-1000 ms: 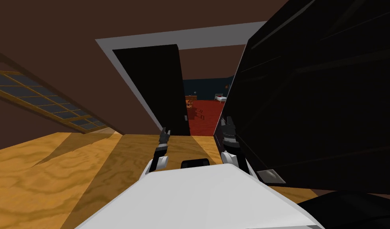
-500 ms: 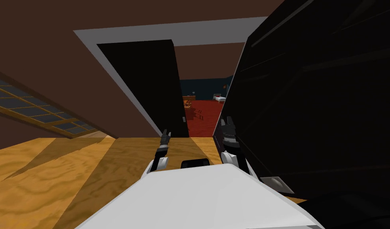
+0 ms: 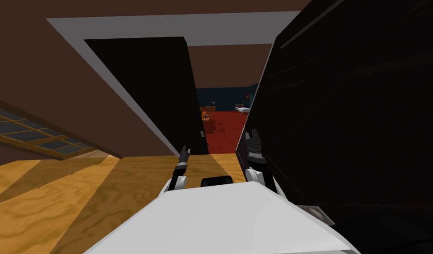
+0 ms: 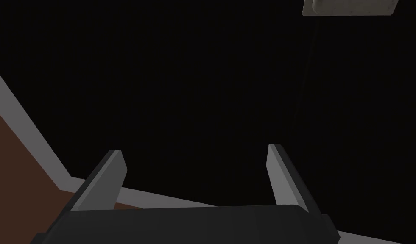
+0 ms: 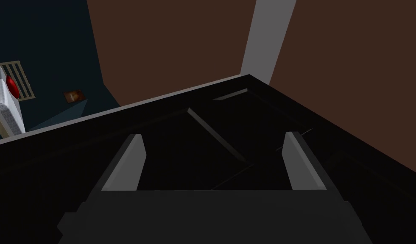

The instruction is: Pull the door open

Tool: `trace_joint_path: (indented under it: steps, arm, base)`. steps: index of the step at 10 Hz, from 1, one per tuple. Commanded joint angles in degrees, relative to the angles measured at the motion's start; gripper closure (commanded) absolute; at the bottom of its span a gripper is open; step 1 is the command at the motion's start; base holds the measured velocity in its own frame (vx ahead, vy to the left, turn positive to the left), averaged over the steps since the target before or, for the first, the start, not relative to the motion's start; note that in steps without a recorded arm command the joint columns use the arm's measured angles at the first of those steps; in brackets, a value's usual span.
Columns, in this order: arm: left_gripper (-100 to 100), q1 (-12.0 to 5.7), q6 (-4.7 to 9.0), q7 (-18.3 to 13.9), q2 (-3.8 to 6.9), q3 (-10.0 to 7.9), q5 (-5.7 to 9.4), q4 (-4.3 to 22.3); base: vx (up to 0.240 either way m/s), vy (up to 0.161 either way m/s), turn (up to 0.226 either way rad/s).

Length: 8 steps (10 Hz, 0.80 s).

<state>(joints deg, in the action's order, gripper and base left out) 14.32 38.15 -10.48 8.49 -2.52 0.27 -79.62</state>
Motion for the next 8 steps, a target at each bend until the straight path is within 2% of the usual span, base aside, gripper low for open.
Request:
trace_joint_path:
  steps: [1, 8]
  arm:
    - [-100, -0.62, 0.67, 0.01, 0.17, 0.06, -0.01, 2.43]
    - [-100, -2.92, 2.96, -0.32, 1.28, 0.17, 0.11, 11.65]
  base:
    - [0.106, -0.015, -0.058]
    - [0.103, -0.009, -0.055]
